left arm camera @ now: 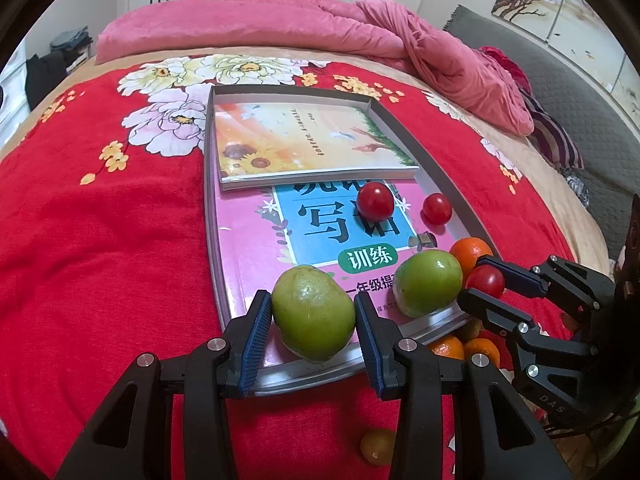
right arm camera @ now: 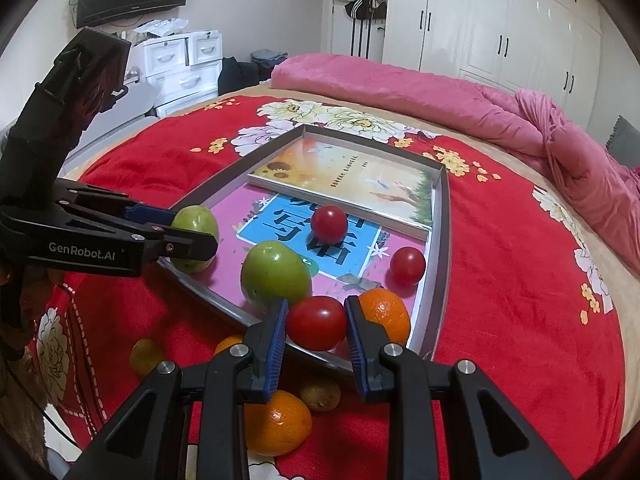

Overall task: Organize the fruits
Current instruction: 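Lower the tomato onto the tray with the right tool while the left tool sets the apple there, then open both tools and pull them back from the tray, then grasp an orange with the right tool while the left tool grasps a brown kiwi, then lift the orange with the right tool while the left tool lifts the kiwi toward the tray, then carry the orange over the tray with the right tool while the left tool carries the kiwi there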

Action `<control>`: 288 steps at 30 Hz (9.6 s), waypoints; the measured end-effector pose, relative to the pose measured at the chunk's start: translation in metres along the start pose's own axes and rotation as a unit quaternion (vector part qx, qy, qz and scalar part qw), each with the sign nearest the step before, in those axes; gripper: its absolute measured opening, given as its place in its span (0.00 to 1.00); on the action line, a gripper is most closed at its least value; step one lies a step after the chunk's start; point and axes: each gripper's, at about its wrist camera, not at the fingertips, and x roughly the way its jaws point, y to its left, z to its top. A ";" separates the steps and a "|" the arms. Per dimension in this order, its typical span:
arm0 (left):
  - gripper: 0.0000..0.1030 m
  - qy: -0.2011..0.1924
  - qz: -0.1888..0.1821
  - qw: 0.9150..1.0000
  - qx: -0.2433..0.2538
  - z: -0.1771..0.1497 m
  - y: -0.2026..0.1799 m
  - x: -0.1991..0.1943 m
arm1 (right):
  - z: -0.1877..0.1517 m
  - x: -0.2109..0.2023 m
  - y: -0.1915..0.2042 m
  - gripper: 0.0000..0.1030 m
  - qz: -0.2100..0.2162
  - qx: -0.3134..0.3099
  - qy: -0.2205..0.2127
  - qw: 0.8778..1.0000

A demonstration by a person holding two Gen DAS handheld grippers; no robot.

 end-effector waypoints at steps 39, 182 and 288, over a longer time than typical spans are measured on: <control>0.43 0.002 -0.005 1.000 -0.004 -0.001 0.001 0.003 | 0.003 -0.017 -0.023 0.53 0.008 0.073 -0.032 0.997; 0.41 0.085 -0.029 0.995 0.039 -0.071 -0.038 -0.020 | -0.042 -0.014 0.003 0.64 0.034 0.090 0.093 0.991; 0.26 -0.023 0.005 1.000 0.018 -0.014 -0.002 -0.017 | 0.003 -0.036 -0.030 0.40 -0.021 0.076 -0.049 0.996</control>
